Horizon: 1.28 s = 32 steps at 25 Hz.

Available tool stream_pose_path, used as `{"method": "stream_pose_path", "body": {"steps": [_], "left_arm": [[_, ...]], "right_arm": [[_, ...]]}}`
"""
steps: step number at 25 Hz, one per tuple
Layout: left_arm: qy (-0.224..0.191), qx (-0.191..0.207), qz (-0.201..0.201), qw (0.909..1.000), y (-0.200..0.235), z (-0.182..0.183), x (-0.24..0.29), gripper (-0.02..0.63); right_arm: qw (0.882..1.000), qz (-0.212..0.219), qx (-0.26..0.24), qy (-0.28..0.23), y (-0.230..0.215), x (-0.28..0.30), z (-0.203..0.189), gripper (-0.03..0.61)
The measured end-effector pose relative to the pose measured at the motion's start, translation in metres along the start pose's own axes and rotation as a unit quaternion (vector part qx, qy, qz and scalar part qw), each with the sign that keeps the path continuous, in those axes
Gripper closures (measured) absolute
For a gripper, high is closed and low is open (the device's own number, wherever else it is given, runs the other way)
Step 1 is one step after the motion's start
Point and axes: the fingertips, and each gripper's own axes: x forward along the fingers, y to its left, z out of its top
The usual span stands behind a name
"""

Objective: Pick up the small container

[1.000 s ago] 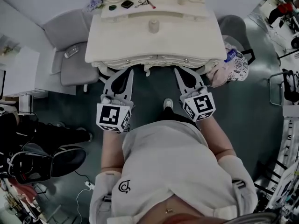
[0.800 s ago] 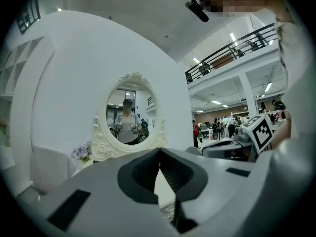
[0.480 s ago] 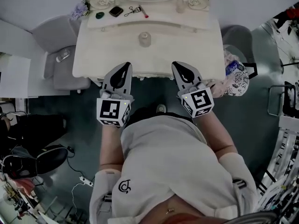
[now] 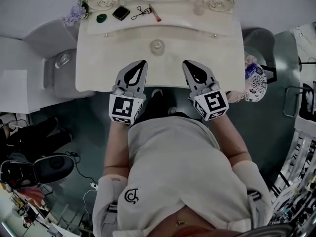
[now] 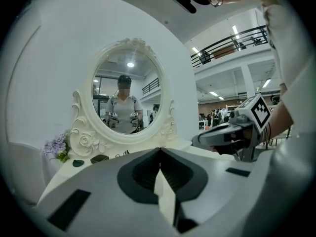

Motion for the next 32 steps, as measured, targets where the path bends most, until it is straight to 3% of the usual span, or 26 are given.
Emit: {"method": "stream_pose_path", "body": {"steps": [8,12,16,21,26,32], "left_arm": [[0.000,0.011,-0.079,0.9968,0.029,-0.030,0.047,0.592],[0.029,-0.004,-0.111,0.9933,0.034,-0.061,0.071,0.455],[0.063,-0.009,-0.146,0.9873,0.031,-0.093,0.090,0.406],[0.089,-0.015,-0.150,0.9845,0.030,-0.127,0.117,0.253],[0.102,-0.023,-0.147,0.9835,0.029,-0.143,0.142,0.206],[0.124,0.007,-0.179,0.9759,0.009,-0.155,0.155,0.199]], "right_arm": [[1.000,0.000,0.020,-0.008,-0.014,0.050,-0.010,0.571],[0.999,-0.016,0.045,0.002,-0.026,0.065,-0.029,0.571],[0.998,-0.035,0.053,0.020,-0.033,0.076,-0.048,0.571],[0.997,-0.051,0.052,0.034,-0.041,0.087,-0.061,0.571],[0.996,-0.071,0.036,0.038,-0.053,0.100,-0.065,0.571],[0.995,-0.083,0.045,0.035,-0.060,0.108,-0.062,0.571]]}}
